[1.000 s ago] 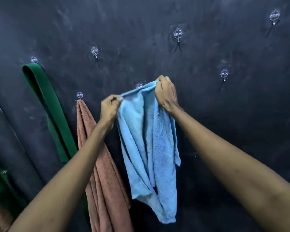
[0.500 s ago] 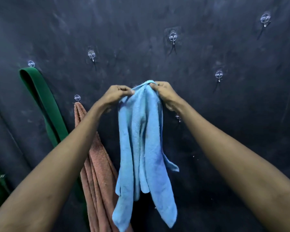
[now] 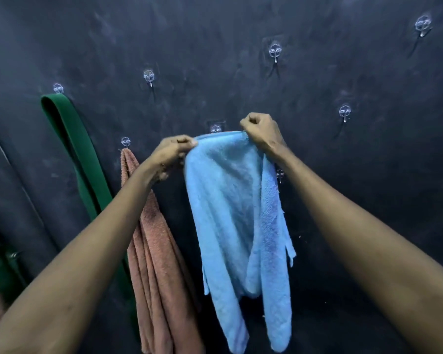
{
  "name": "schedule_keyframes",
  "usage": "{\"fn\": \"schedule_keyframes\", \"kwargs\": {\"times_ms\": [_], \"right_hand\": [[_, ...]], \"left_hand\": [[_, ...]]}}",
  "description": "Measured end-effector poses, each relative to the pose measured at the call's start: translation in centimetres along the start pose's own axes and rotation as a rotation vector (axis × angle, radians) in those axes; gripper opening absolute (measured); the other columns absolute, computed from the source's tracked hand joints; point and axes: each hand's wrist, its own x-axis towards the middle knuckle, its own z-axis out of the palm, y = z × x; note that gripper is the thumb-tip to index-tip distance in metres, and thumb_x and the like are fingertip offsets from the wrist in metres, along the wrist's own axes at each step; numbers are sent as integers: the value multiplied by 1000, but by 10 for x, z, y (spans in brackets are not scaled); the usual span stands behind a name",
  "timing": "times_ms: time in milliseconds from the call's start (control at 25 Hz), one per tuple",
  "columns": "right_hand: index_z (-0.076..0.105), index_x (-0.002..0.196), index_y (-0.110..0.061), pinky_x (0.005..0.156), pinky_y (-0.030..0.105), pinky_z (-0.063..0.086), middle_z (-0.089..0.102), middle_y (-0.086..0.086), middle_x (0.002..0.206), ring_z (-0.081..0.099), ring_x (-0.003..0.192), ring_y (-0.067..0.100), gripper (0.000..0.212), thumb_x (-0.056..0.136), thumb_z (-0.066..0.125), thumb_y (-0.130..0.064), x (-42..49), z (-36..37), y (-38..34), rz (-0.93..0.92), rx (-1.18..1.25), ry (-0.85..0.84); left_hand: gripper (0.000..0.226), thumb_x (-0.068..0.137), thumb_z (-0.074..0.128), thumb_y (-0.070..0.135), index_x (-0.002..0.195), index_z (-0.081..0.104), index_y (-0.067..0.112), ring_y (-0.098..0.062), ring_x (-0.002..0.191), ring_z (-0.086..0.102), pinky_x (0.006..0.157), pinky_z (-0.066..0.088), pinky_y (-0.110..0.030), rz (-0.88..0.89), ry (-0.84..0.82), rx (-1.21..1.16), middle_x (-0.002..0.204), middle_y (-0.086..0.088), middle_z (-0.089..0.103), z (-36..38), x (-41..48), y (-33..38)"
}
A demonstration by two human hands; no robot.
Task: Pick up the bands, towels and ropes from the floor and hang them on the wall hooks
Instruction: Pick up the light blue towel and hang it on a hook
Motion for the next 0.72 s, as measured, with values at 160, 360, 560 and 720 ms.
{"fn": "schedule_keyframes", "kwargs": {"times_ms": [160,360,560,720], "right_hand": [[60,81,-28,72,36,50,67,-7,77,64,84,21,34,82,57,-61,-3,-8,5,-234,-384,-136],[48,104,-30,66,40,51,56,-5,97,62,81,33,15,94,50,-40,-20,9,22,-413,-522,3],[53,104,-27,64,40,52,49,-2,95,60,77,29,12,96,48,-35,-50,43,38,-368,-477,-35],[56,104,-22,71,39,53,51,-3,100,59,81,21,13,96,49,-29,-56,62,37,-306,-300,-14]], "left_hand": [[1,85,72,11,84,72,11,-7,66,60,66,50,-23,180,264,-153,74,0,69,4,14,11],[8,79,74,19,83,67,19,-3,64,55,65,48,-25,364,379,202,73,7,65,17,22,-22],[7,87,66,23,90,71,20,-1,75,64,74,53,-22,301,400,292,84,7,73,51,0,-57],[20,92,58,27,104,74,22,-2,88,65,80,48,-16,341,407,384,95,9,72,64,-15,-60]]}}
